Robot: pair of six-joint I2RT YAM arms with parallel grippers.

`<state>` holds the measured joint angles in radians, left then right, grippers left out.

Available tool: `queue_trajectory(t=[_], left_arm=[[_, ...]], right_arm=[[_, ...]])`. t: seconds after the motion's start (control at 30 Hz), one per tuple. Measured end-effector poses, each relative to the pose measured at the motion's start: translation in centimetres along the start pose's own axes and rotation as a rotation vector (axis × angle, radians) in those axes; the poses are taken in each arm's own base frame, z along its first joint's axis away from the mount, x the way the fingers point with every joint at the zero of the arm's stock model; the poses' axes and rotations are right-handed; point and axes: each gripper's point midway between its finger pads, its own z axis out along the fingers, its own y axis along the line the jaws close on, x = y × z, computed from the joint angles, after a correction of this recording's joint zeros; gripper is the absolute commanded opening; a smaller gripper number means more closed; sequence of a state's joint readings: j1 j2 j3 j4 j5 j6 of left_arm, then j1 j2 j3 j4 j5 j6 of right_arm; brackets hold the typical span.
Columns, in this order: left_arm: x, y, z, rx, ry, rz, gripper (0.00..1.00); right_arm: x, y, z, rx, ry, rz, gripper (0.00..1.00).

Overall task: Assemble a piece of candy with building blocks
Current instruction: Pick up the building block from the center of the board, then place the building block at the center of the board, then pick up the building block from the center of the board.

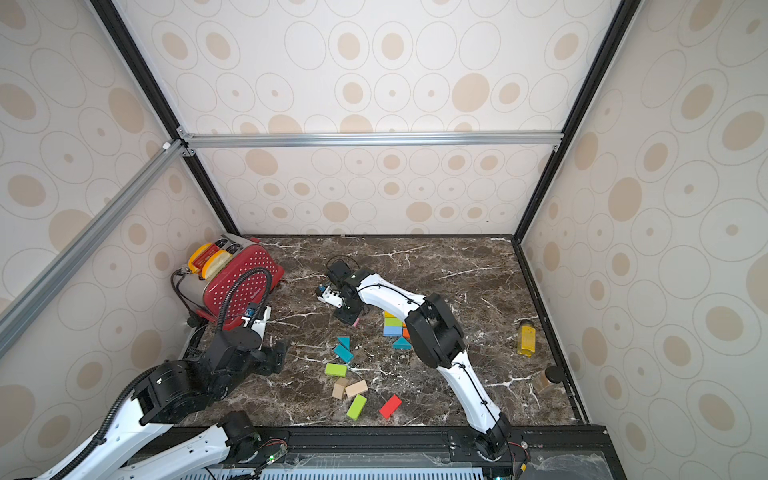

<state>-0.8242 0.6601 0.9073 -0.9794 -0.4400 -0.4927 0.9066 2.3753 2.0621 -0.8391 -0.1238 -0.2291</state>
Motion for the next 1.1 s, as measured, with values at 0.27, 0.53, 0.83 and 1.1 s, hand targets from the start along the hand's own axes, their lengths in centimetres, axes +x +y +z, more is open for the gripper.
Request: queue_trajectory(t=[0.27,0.53,0.83,1.1], left_arm=[[0.0,-0.1,0.2,-0.003,0.008,0.005,0.85],[0.0,-0.3,0.4,-0.005,0.014,0.008,0.85],[0.0,-0.2,0.3,-0.004,0.009,0.006,0.86],[-0.1,-0.1,0.2,-0.002,0.002,0.001,0.86]], right_arm=[[-1.6,0.3,2.1,-0.044,0.02,-0.182,0.29],[-1.9,0.5,2.4,-0.054,0.026,-0.267,0.45],[-2.2,0.7,1.8,-0.063,0.012,-0.23,0.65],[-0.2,1.7,-7.6,-0.022,-0.122,0.021,0.64]])
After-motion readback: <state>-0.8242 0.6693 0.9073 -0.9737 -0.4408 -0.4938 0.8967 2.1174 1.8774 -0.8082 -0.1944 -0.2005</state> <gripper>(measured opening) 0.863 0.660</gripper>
